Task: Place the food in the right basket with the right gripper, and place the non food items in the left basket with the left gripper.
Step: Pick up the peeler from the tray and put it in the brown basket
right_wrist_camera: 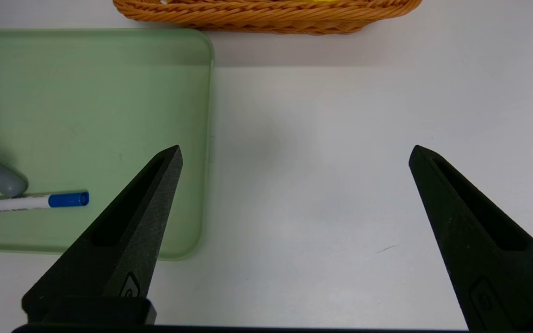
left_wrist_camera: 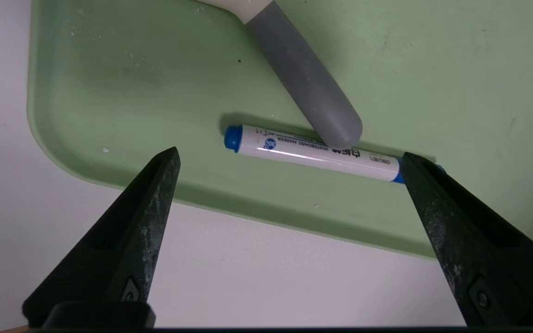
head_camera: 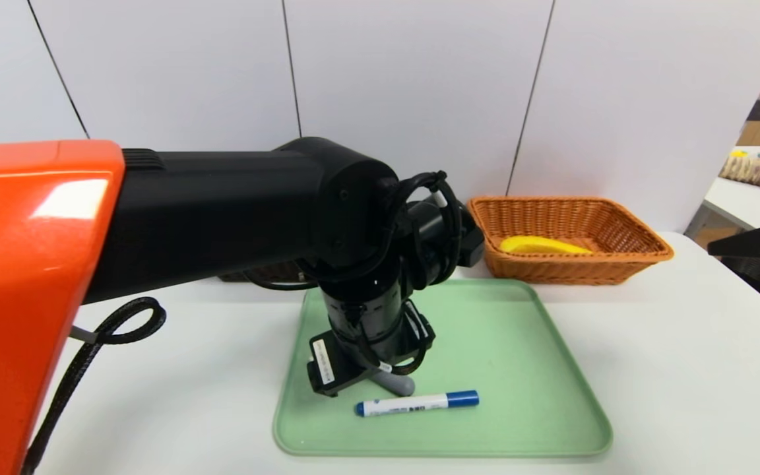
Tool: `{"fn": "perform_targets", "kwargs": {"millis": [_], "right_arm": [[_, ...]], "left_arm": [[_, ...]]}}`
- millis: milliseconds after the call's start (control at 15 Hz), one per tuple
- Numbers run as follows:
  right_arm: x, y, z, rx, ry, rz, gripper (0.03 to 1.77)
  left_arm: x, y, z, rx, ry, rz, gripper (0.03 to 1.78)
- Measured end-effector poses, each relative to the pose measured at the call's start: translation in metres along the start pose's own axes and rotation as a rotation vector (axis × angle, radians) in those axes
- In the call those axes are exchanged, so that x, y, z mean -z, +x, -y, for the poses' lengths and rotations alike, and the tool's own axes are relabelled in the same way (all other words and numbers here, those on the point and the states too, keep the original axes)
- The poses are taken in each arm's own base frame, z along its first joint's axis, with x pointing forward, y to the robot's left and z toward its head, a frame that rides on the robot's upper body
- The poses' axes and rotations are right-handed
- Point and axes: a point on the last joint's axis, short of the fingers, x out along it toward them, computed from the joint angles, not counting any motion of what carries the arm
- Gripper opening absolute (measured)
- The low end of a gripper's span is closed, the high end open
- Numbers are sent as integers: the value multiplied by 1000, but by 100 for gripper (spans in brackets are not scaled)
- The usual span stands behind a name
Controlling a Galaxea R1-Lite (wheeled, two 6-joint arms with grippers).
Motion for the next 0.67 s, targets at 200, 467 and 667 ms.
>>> {"fn": "perform_targets", "kwargs": {"millis": [200,467,667], "right_arm": [[0,-3,0,-11,-1,8,170],[3,-6,-1,-28,-1,12,170],[5,-9,-1,-32,-1,19,170]], "left_arm": [[-6,14,1,-30,-27,-3,169],[-19,33,-1,-74,-64,-6,169],[-23,41,0,-91,-67,-8,169]]}}
